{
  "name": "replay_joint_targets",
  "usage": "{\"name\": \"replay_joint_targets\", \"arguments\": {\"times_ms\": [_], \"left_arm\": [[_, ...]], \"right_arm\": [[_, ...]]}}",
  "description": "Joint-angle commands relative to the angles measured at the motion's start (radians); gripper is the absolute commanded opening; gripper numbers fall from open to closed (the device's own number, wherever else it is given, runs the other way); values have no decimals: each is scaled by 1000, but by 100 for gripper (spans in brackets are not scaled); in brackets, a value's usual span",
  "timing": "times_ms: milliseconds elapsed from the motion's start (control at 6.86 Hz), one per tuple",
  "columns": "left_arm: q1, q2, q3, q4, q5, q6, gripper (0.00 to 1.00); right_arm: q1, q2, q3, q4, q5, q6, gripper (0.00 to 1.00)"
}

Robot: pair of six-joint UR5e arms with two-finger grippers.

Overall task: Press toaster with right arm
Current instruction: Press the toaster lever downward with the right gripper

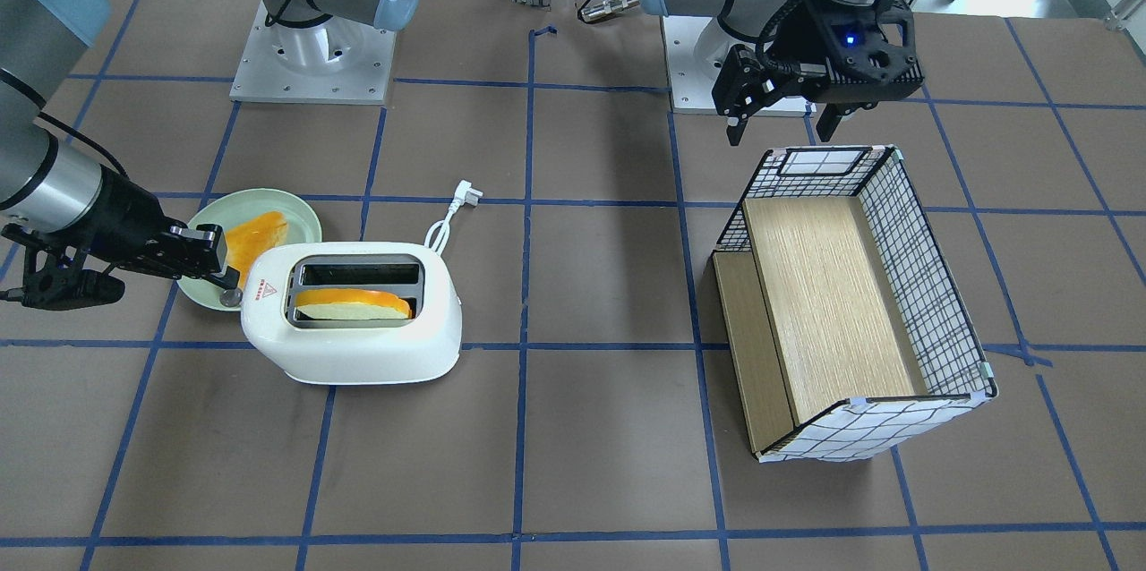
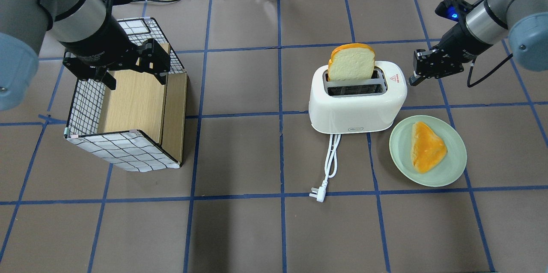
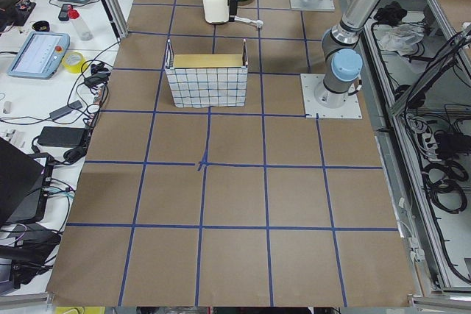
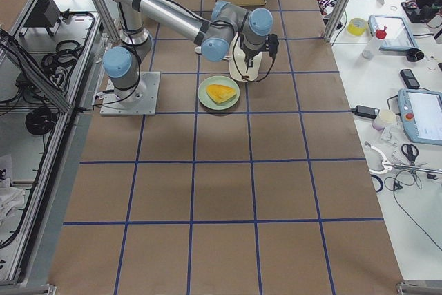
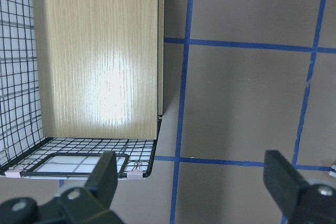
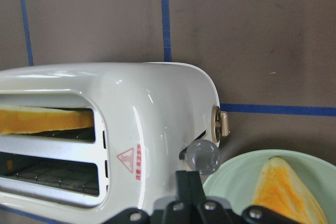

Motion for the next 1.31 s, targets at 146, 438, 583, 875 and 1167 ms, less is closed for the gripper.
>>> {"name": "replay_joint_targets", "arguments": {"times_ms": [146, 438, 583, 875, 1167], "left_arm": [[0, 0, 0, 0, 0, 0, 100], [0, 0, 0, 0, 0, 0, 100], [0, 0, 0, 0, -1, 0, 100], [0, 0, 0, 0, 0, 0, 100], [0, 0, 0, 0, 0, 0, 100]], "right_arm": [[0, 1, 14, -46, -3, 2, 0], [0, 2, 17, -49, 2, 2, 0], [0, 4, 26, -52, 0, 2, 0], [-3, 5, 34, -66, 2, 2, 0], [-6, 16, 35, -71, 2, 2, 0]]}}
